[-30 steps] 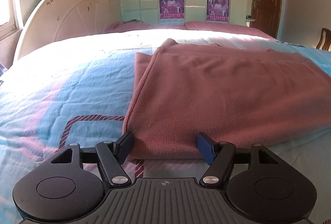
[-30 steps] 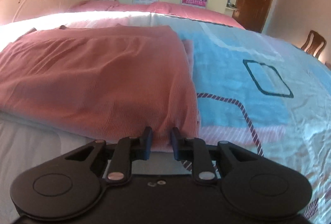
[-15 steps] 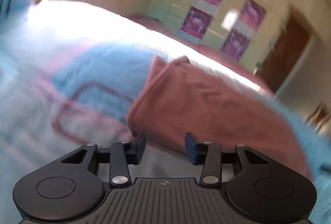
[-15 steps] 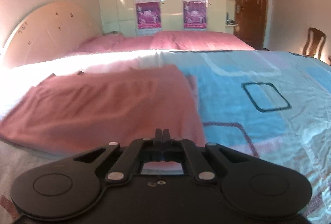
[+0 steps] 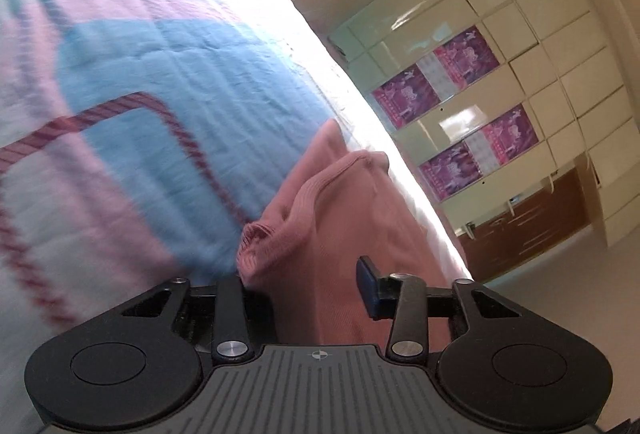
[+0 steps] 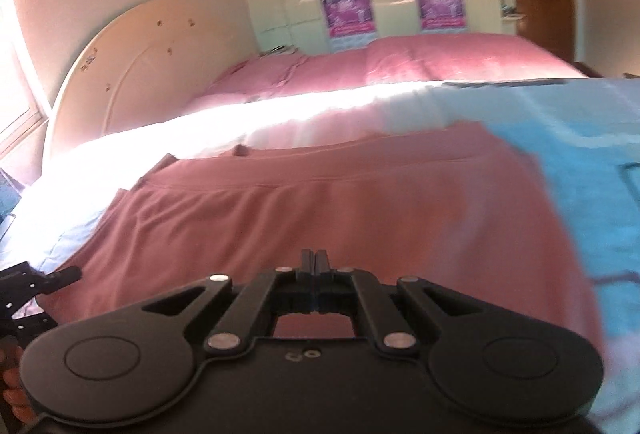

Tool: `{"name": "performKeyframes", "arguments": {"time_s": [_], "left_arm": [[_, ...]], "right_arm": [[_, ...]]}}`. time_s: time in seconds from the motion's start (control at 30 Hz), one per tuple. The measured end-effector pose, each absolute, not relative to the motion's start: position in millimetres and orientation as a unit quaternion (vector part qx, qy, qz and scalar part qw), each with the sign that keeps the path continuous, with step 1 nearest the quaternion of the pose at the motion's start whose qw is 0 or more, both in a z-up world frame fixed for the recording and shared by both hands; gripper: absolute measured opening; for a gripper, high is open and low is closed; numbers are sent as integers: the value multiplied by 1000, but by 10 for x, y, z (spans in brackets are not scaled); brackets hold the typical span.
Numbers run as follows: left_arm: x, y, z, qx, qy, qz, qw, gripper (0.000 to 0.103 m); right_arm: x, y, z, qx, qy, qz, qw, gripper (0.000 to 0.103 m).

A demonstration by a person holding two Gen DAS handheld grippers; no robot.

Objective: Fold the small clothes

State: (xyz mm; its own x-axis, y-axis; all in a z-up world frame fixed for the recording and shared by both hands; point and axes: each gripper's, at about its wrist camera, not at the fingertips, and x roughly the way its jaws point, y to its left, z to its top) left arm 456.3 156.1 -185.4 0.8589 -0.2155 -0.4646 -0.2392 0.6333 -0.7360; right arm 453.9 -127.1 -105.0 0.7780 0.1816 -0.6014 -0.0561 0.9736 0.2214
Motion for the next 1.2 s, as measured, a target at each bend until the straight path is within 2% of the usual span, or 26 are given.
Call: {"name": "performKeyframes", "arguments": {"time_s": [0.07, 0.17, 0.27, 0.33, 0.43, 0.7, 0.73, 1.03, 1.2], "left_arm": [[4684, 1557, -1869, -428, 276, 11, 860, 9], [4702, 1585, -1805, -434, 261, 9, 862, 8], [4562, 1611, -1684, -435, 213, -7, 875, 8], [4556, 1614, -1763, -431, 225, -3, 874, 8], [4575, 1666, -1954, -449, 251, 14, 858, 8], [4650, 1387, -1524, -403, 244, -4, 882, 8], [4643, 1328, -1433, -398, 240, -19, 885, 8], [4754, -209, -509, -297, 238, -157, 911, 8], [4762, -1444, -525, -229, 301, -214, 901, 8]], "right_arm": [[4687, -1125, -1104, 97, 334, 77, 934, 1], [4808, -941, -1165, 93, 345, 90, 930, 1], [4825, -862, -1205, 91, 355, 97, 925, 1], [4904, -831, -1378, 68, 392, 84, 913, 0], [4878, -867, -1373, 80, 387, 89, 914, 0], [4848, -1028, -1289, 102, 380, 106, 913, 0], [4778, -1134, -1230, 117, 365, 101, 918, 5], [4225, -2672, -814, 214, 271, -8, 938, 8], [3898, -3371, -737, 249, 262, -40, 931, 8]]}}
